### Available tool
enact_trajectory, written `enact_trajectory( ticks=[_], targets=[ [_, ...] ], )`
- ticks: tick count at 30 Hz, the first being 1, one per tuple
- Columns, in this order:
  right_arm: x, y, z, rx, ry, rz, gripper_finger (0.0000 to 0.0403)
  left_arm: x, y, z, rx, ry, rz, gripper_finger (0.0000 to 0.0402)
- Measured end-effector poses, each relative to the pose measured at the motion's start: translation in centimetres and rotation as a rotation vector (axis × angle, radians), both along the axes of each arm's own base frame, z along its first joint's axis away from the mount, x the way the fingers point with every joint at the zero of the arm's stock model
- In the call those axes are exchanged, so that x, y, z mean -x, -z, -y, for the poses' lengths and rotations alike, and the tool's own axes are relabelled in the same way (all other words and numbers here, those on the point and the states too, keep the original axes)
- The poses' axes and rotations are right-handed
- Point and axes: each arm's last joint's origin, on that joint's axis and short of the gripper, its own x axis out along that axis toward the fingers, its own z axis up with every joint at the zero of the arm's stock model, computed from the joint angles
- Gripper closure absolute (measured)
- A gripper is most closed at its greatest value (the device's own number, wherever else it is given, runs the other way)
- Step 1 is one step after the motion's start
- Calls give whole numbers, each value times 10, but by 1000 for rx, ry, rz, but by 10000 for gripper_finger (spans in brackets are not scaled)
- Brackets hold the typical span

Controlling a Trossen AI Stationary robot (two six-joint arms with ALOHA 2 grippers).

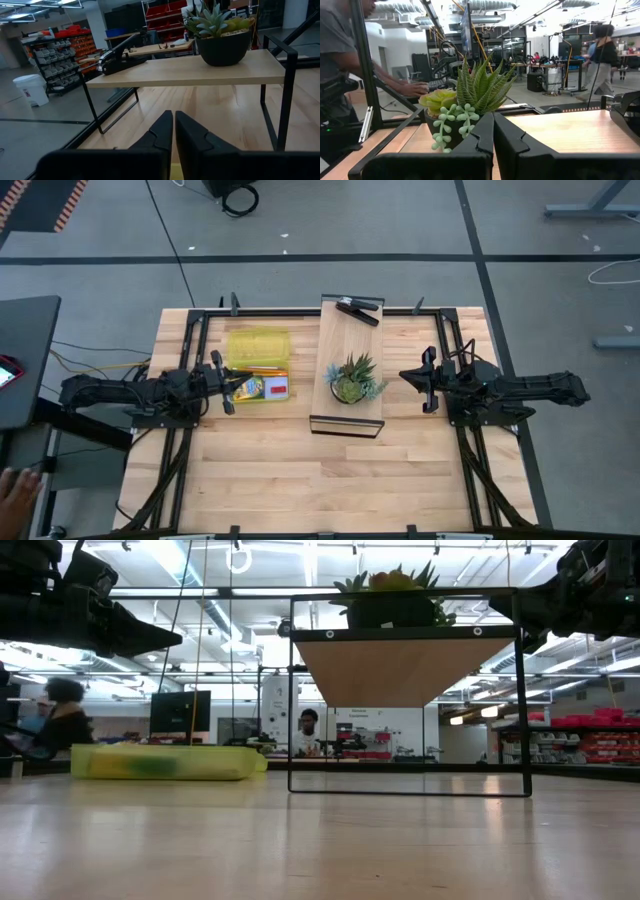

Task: Pack school essentials
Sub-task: Return to Home Position

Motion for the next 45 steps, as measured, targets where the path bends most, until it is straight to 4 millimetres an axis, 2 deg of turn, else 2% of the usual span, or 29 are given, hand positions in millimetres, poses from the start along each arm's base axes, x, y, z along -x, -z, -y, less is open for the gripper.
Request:
enact_trajectory(
  ticks=[14, 24, 33, 45],
  targets=[
    [0, 0, 0, 0, 0, 0, 387, 0, 0, 0, 0, 0, 0, 365],
    [0, 0, 0, 0, 0, 0, 387, 0, 0, 0, 0, 0, 0, 378],
    [0, 0, 0, 0, 0, 0, 387, 0, 0, 0, 0, 0, 0, 365],
    [0, 0, 0, 0, 0, 0, 387, 0, 0, 0, 0, 0, 0, 376]
  ],
)
